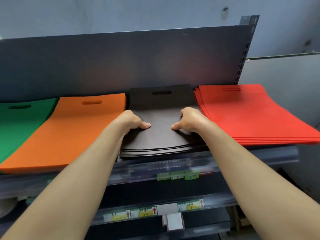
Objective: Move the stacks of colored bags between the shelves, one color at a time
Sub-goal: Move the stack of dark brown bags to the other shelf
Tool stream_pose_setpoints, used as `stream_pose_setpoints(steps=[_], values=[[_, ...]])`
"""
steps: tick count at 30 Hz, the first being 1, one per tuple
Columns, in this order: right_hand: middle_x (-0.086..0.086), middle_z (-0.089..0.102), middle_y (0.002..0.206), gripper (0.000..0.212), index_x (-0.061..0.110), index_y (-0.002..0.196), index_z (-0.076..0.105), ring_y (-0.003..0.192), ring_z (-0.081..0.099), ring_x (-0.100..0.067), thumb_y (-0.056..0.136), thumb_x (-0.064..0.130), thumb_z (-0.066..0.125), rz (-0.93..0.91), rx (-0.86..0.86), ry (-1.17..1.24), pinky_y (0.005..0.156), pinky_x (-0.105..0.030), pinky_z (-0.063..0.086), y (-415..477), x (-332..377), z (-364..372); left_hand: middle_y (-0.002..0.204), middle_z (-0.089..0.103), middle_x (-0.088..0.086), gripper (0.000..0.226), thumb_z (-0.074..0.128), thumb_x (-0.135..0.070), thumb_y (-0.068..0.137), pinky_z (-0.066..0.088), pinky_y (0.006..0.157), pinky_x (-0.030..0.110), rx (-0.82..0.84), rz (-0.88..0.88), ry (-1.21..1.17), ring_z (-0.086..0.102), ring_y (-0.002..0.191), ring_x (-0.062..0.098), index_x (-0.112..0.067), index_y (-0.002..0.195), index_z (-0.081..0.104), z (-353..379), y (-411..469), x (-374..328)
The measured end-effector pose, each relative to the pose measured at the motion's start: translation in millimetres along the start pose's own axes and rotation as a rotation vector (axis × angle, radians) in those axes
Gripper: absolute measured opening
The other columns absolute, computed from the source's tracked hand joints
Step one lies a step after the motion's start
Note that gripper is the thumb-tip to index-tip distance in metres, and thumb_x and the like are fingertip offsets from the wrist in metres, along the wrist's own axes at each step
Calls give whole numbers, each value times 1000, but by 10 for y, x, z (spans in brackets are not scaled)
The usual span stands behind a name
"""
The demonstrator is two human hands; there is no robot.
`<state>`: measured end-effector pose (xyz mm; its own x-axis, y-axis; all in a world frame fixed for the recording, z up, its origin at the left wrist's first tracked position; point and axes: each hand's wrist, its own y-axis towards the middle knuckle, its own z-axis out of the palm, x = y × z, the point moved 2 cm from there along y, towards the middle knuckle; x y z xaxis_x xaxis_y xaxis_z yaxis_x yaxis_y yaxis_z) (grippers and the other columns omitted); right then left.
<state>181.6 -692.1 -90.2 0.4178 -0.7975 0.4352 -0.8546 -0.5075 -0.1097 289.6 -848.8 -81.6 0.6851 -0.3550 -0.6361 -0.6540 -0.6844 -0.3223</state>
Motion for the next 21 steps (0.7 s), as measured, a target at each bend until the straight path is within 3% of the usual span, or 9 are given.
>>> stream_pose_setpoints(steps=[4, 10, 15, 21], values=[[-13, 46, 137, 67, 8, 132, 46, 127, 40, -35, 79, 42, 70, 69, -50, -13, 102, -40, 39, 104, -65, -43, 102, 56, 15, 51, 79, -21, 74, 38, 74, 30, -64, 49, -151, 50, 85, 28, 3, 111, 53, -27, 94, 45], [-15, 45, 135, 74, 7, 129, 46, 123, 43, -36, 78, 58, 64, 129, -27, 65, 102, -44, 38, 235, -64, -31, 107, 62, 9, 45, 78, -12, 71, 50, 84, 36, -133, 206, -318, 61, 96, 27, -6, 107, 52, -94, 122, 111], [-17, 51, 130, 77, 2, 125, 48, 119, 48, -35, 78, 61, 62, 134, -79, 159, 98, -39, 39, 292, -63, -77, 105, 62, 3, 42, 75, -5, 73, 45, 79, 25, -211, 397, -382, 61, 95, 18, -10, 107, 52, -259, 38, 63], [-13, 35, 146, 97, 0, 143, 20, 133, 36, -30, 77, 53, 68, 111, -113, 579, 107, -38, 31, 332, -62, -80, 107, 63, 1, 41, 71, -2, 76, 49, 77, 22, -220, 499, -480, 62, 92, 12, -10, 111, 51, -466, -33, 185]])
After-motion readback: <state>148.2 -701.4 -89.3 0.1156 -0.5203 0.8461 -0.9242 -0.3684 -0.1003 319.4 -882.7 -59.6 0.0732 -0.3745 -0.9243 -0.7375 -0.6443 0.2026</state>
